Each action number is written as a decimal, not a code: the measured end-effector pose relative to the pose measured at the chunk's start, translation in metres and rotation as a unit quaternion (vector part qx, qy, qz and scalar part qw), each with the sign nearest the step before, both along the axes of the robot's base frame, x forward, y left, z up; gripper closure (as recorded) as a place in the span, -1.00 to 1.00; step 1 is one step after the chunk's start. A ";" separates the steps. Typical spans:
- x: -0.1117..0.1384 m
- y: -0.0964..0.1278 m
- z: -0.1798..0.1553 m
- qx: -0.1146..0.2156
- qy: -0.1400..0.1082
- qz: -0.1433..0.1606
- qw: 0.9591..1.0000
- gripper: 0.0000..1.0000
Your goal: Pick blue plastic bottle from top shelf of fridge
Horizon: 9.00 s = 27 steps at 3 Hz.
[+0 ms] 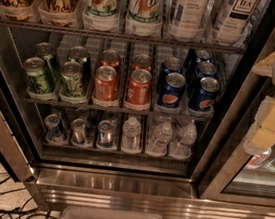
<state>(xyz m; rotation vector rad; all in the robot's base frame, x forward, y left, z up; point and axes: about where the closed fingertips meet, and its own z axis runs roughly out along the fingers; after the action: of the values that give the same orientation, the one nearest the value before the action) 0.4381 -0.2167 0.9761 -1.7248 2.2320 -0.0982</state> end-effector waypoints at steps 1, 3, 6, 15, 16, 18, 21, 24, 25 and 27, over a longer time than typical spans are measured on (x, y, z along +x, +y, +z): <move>0.000 0.000 0.000 0.000 0.000 0.000 1.000 -1.00; -0.004 0.035 -0.003 0.083 -0.010 -0.006 0.996 -1.00; -0.036 0.120 -0.052 0.318 -0.073 -0.068 0.943 -1.00; 0.078 0.116 0.023 0.487 -0.353 -0.141 0.786 -1.00; 0.077 0.121 0.024 0.488 -0.352 -0.136 0.787 -1.00; 0.089 0.118 0.033 0.496 -0.361 -0.155 0.775 -1.00; 0.112 0.113 0.051 0.506 -0.375 -0.175 0.756 -1.00; 0.109 0.124 0.068 0.515 -0.377 -0.185 0.747 -0.96; 0.109 0.124 0.068 0.515 -0.377 -0.185 0.747 -0.22; 0.109 0.124 0.068 0.515 -0.377 -0.185 0.747 -0.74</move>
Offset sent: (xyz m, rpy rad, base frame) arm -0.0034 0.0151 -0.0009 0.0840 -0.0051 0.0009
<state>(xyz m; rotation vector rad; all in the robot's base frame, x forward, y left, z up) 0.5475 -0.0923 1.0440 -0.4682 1.4448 0.2644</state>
